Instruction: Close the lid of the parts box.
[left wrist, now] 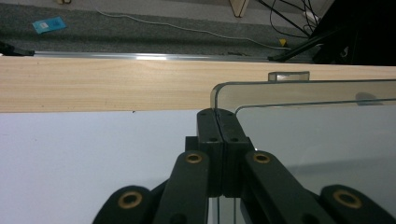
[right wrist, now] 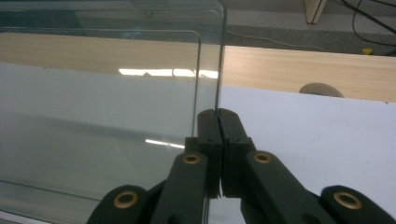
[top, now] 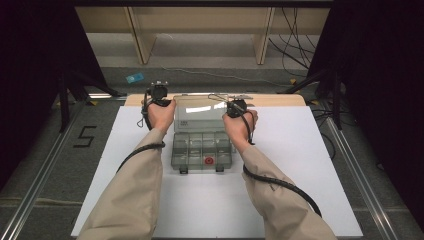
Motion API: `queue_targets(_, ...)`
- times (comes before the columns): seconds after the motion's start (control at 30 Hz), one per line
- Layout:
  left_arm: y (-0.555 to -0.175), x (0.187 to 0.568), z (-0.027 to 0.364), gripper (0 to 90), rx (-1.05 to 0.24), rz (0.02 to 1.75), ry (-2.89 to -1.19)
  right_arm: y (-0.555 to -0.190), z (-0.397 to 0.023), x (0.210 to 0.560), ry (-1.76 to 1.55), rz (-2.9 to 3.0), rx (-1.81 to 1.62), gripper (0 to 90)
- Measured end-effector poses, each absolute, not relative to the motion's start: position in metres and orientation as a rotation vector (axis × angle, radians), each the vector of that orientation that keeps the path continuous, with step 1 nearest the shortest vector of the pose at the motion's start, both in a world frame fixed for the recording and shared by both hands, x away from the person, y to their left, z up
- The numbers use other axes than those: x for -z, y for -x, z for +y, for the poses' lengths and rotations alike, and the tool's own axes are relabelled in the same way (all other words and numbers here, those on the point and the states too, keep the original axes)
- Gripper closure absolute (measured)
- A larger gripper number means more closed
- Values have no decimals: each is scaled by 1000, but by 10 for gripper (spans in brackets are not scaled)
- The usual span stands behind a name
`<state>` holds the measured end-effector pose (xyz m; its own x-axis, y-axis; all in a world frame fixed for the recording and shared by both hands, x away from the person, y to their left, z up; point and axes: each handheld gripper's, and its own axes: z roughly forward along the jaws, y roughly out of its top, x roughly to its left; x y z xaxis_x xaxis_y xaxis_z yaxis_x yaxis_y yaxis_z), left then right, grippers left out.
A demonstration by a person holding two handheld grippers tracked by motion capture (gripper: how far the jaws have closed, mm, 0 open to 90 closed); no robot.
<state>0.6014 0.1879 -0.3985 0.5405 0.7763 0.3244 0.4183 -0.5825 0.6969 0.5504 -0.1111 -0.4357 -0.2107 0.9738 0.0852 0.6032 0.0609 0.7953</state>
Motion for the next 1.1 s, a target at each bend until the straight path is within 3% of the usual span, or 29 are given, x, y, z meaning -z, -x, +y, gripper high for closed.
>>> queue_targets(0.3, -587, 394, 186, 896, -868, 939, -2193, -560, -121, 422, -1480, 1872, -1089, 782)
queue_targets(0.5, -582, 394, 186, 896, -868, 946, -2141, -567, -122, 406, -1455, 1886, -1126, 782)
queue_targets(0.77, -580, 393, 187, 896, -869, 927, -2154, -570, -122, 406, -1478, 1885, -1129, 816)
queue_targets(0.8, -580, 393, 186, 896, -867, 928, -2136, -571, -123, 407, -1472, 1886, -1120, 858)
queue_targets(1.1, -575, 394, 187, 895, -869, 916, -2102, -567, -121, 404, -1465, 1894, -1099, 871)
